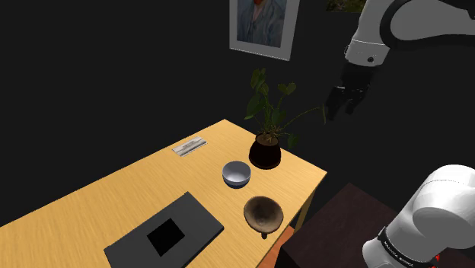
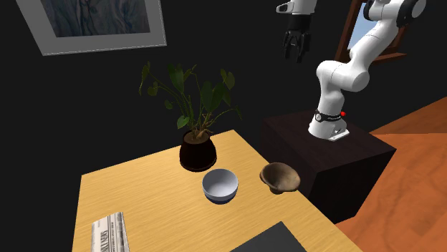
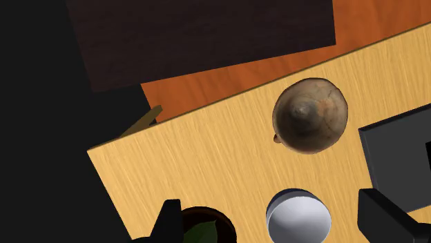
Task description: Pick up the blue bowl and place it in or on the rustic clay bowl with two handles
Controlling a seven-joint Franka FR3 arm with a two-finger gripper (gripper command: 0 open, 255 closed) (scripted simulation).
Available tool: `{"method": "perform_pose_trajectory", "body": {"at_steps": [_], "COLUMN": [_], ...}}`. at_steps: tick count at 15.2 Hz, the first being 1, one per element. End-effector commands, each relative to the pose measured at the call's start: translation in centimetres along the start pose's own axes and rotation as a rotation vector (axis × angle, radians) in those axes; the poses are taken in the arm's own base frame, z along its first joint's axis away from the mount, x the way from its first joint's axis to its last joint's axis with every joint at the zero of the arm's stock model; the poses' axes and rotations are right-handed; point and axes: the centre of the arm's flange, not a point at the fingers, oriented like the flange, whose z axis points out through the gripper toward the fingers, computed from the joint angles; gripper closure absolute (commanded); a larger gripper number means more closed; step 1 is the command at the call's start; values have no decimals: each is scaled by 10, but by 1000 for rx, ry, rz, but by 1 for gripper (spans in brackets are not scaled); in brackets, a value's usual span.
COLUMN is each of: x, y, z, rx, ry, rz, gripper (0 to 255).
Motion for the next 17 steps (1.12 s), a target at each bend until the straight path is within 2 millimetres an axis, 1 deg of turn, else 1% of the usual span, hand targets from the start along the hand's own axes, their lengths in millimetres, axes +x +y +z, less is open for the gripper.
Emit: {"method": "perform_pose_trajectory", "body": {"at_steps": [1, 17], "x": [0, 131], "y": [0, -20], "z": [0, 166], "rx": [0, 24], "ry": [0, -18], "rz": [0, 5], "gripper": [0, 0]}}
